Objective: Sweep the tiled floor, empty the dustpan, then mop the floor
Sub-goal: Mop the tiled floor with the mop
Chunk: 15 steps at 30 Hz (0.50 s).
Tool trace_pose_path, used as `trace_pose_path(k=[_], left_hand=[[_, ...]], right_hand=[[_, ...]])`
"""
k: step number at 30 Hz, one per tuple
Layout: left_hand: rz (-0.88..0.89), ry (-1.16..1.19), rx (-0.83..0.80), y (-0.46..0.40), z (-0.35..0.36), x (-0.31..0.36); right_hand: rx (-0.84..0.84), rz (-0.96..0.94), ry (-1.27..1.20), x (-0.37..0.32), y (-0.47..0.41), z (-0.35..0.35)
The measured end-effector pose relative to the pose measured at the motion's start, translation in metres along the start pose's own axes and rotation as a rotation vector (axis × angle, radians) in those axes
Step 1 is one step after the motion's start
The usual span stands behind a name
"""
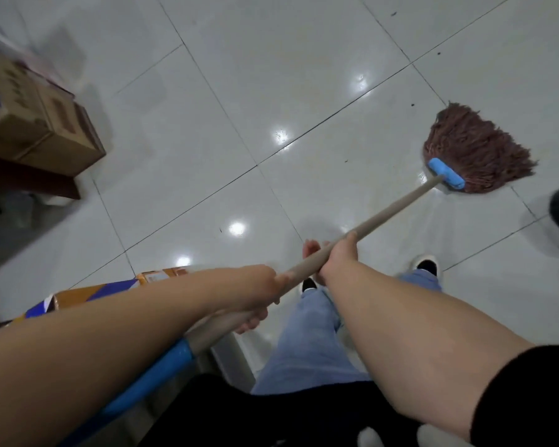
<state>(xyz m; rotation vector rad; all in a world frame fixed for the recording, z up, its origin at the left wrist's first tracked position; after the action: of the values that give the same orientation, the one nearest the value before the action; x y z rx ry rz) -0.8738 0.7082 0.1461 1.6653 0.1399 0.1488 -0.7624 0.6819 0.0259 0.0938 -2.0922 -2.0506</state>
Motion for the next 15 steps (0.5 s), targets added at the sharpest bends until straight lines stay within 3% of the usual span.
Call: trace_pose_path(k=[3,8,15], left_hand=[[0.040,-0.136,0.049,-0.003,-0.007,0.020],[-0.058,-0.217,0.106,0.007,-0.049,0.079],[-0.022,-0.258,0.124,-0.004,-0.040,0.240]], right_hand=[[-0.033,-0.014,-0.105,-0.004,0.004,0.007],[-0.149,-0.049,-0.248,-0.051,0.018,0.040],[-0.172,-0.064,-0.361,-0.211,0.024,0.029]])
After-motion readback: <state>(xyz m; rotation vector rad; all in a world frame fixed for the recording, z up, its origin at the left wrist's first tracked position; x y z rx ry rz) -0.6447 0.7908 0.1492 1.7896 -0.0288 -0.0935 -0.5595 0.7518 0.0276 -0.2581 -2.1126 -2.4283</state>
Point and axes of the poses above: each hand's wrist, its own y-axis away from the middle knuckle, its own z-axis out of the palm, x = y × z, the point moved 3 cm from there along -y, towards the middle knuckle, and after that the axes turned 2 degrees about x, right-handed, at the moved point
